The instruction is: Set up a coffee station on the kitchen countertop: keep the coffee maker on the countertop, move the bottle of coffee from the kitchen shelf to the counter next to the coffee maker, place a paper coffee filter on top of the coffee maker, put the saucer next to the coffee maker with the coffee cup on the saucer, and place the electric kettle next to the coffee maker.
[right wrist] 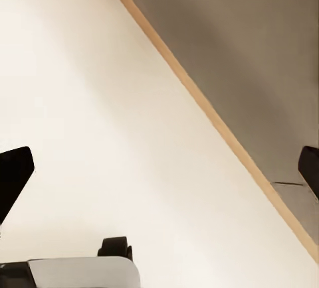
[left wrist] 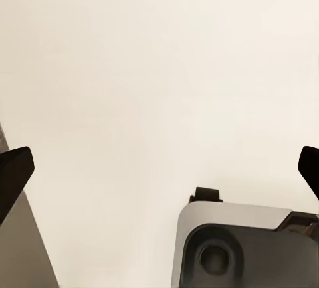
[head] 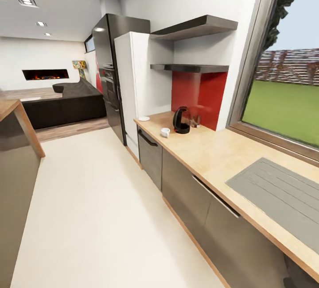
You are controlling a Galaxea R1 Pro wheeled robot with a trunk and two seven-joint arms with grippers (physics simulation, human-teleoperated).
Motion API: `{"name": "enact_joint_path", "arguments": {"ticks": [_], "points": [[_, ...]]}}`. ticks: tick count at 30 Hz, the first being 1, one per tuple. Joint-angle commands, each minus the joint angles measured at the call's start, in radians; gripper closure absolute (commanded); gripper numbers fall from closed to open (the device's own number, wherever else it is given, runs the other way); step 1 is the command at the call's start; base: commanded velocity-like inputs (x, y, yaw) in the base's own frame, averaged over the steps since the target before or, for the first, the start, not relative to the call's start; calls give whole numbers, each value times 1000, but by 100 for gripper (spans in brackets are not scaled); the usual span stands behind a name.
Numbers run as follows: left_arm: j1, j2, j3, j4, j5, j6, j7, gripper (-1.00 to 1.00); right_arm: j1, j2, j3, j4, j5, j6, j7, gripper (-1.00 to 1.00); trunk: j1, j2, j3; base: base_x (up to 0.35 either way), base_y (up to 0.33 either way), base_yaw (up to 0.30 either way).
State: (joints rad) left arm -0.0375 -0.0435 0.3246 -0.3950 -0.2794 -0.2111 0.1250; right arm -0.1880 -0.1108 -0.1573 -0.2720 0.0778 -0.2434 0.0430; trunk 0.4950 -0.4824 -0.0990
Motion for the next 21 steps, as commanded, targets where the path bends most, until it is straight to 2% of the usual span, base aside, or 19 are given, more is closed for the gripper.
{"name": "enact_joint_path", "arguments": {"ticks": [1,8,21], "points": [[-1,-1,6,1,-11,-4,2,-100,-1,0,-8,1,8,-4,5,-100,1,-2,-2,334,5,266],[-1,-1,7,1,-11,-4,2,-100,-1,0,-8,1,8,-4,5,-100,1,-2,-7,334,73,266],[-1,-1,5,1,-11,-5,2,-100,-1,0,-8,1,8,-4,5,-100,1,-2,-14,320,168,266]]}}
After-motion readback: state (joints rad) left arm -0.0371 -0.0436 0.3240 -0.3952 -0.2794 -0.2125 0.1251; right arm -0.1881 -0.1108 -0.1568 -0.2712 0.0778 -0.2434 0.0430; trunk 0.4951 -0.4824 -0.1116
